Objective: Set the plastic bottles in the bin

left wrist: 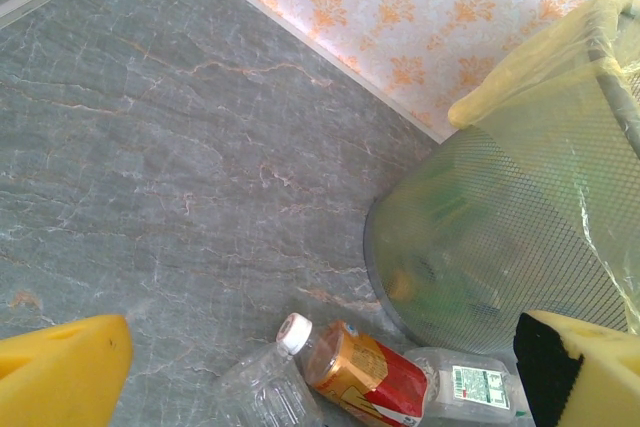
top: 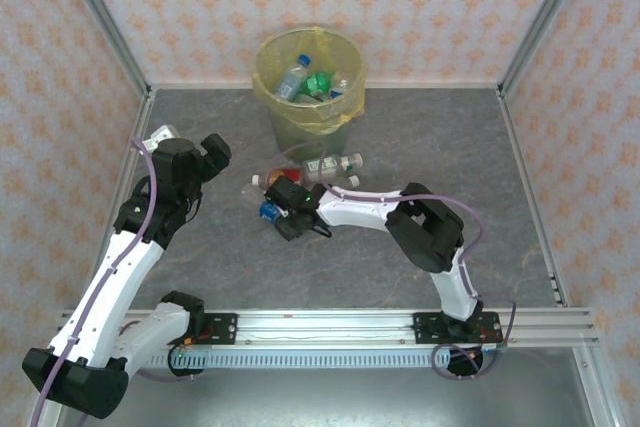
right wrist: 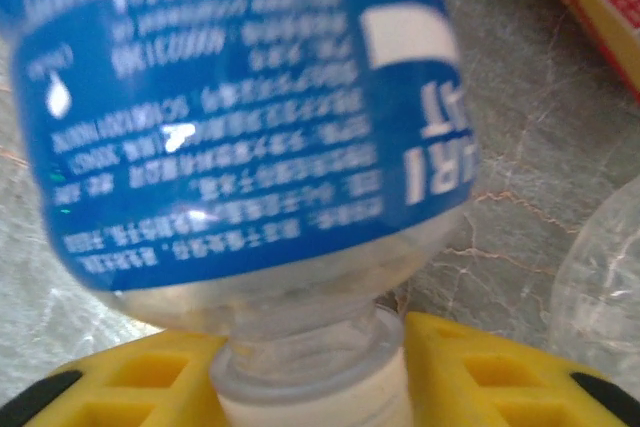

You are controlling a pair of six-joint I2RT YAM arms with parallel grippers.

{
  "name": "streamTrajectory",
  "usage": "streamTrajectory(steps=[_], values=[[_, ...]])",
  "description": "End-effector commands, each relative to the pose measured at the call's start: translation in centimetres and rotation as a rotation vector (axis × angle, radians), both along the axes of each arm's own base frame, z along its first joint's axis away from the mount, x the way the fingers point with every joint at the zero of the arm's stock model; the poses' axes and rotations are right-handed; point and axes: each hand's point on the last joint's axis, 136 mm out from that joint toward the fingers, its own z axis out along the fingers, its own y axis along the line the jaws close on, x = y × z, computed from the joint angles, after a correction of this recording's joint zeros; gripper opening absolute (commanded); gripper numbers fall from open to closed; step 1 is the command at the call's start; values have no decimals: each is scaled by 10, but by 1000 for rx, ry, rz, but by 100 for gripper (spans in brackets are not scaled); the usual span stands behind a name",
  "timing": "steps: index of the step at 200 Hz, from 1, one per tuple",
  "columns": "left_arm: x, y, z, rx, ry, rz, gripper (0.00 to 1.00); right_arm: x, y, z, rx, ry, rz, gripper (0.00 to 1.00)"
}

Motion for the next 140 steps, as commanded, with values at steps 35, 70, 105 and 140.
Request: streamTrajectory(steps=[35,70,105,140], values=[[-3,9,-9,3,26,47,99,6,12,29,36,-76,26,28],[-1,10,-18,-21,53,68,99,6,14,54,79,-132,24,27],[4,11,-23,-105,38,68,99,9,15,87,127,-215,8,26],[16,2,-32,-257,11,-1,99,16,13,124,202,-301,-41,27]])
